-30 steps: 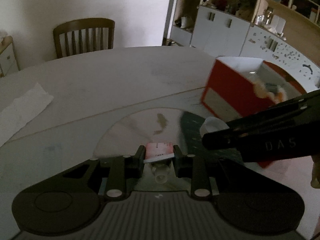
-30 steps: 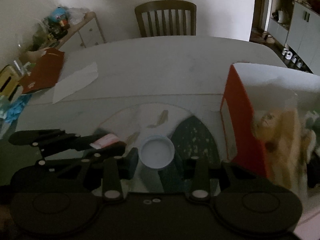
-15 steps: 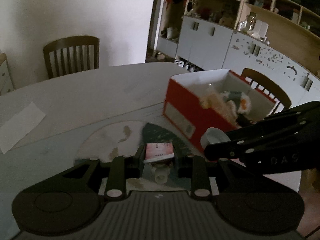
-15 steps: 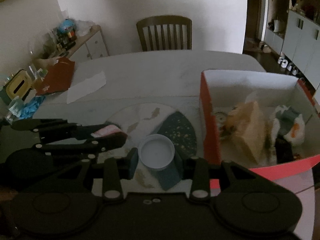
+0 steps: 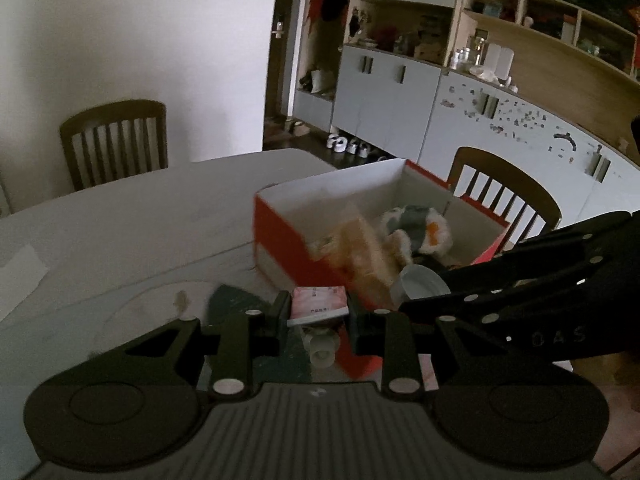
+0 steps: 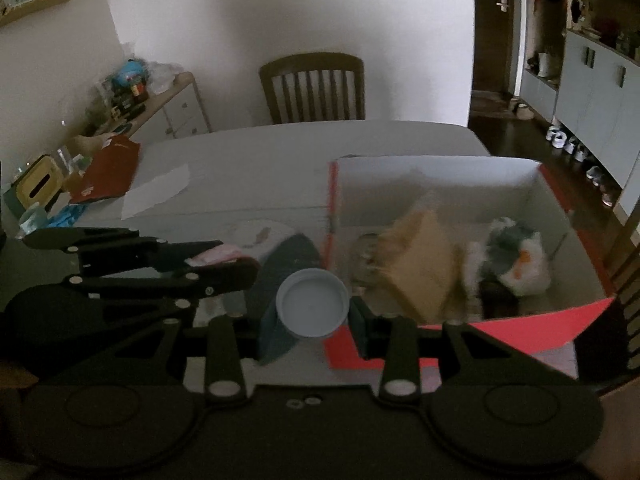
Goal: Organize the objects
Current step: 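Carry the packet and cup with both grippers into the shoebox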
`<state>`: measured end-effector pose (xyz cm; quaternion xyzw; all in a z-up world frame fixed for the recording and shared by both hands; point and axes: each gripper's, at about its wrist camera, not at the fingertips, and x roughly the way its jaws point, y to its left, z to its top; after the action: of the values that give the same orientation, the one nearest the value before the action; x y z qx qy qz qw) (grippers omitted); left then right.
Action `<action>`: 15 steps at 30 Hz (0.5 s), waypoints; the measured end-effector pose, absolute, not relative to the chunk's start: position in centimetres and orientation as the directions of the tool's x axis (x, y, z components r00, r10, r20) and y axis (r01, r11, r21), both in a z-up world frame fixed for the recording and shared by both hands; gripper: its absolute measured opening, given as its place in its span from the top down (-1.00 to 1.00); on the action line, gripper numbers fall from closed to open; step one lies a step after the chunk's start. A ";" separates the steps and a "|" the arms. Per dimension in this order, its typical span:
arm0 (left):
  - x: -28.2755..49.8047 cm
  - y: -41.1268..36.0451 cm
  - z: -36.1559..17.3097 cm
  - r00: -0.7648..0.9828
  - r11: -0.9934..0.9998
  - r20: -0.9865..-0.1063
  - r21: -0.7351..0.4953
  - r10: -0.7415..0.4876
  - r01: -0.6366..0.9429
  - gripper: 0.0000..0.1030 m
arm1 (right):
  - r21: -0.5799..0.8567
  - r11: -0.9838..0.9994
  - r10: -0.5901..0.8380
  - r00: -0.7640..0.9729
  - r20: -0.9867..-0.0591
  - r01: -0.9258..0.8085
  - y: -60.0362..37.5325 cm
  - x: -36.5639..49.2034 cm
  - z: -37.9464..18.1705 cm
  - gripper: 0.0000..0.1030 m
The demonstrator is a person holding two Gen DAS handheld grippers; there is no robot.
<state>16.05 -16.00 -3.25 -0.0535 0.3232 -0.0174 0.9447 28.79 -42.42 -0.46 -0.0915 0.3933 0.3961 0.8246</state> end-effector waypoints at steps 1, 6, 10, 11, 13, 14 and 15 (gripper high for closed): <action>16.4 -16.5 -3.2 0.791 0.993 -0.608 -0.114 -0.070 0.000 0.48 | 0.161 0.673 0.580 0.381 -0.720 -0.722 -43.0 29.2 -0.5 0.27; 18.7 -18.9 -3.1 0.785 0.992 -0.614 -0.122 -0.082 0.008 0.48 | 0.161 0.697 0.570 0.404 -0.715 -0.699 -46.0 31.4 -0.8 0.27; 20.8 -20.6 -3.0 0.785 0.994 -0.613 -0.109 -0.084 0.022 0.48 | 0.148 0.713 0.559 0.427 -0.711 -0.686 -47.9 33.6 -0.9 0.27; 21.3 -21.0 -2.9 0.787 0.994 -0.612 -0.104 -0.084 0.025 0.48 | 0.143 0.715 0.555 0.431 -0.712 -0.684 -48.2 34.1 -1.0 0.27; 22.8 -21.8 -2.7 0.786 0.995 -0.612 -0.094 -0.084 0.033 0.48 | 0.130 0.721 0.544 0.440 -0.715 -0.680 -48.7 35.2 -1.3 0.27; 23.7 -22.1 -2.6 0.784 0.995 -0.615 -0.092 -0.088 0.039 0.48 | 0.125 0.725 0.538 0.443 -0.717 -0.678 -48.9 35.8 -1.5 0.27; 24.4 -22.4 -2.7 0.782 0.995 -0.617 -0.088 -0.088 0.042 0.48 | 0.123 0.728 0.534 0.444 -0.720 -0.675 -49.1 36.4 -1.7 0.27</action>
<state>24.39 -22.42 -2.67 -0.0350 0.3285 -0.0342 0.9432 36.36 -49.12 -1.67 -0.0912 0.3873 0.3575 0.8449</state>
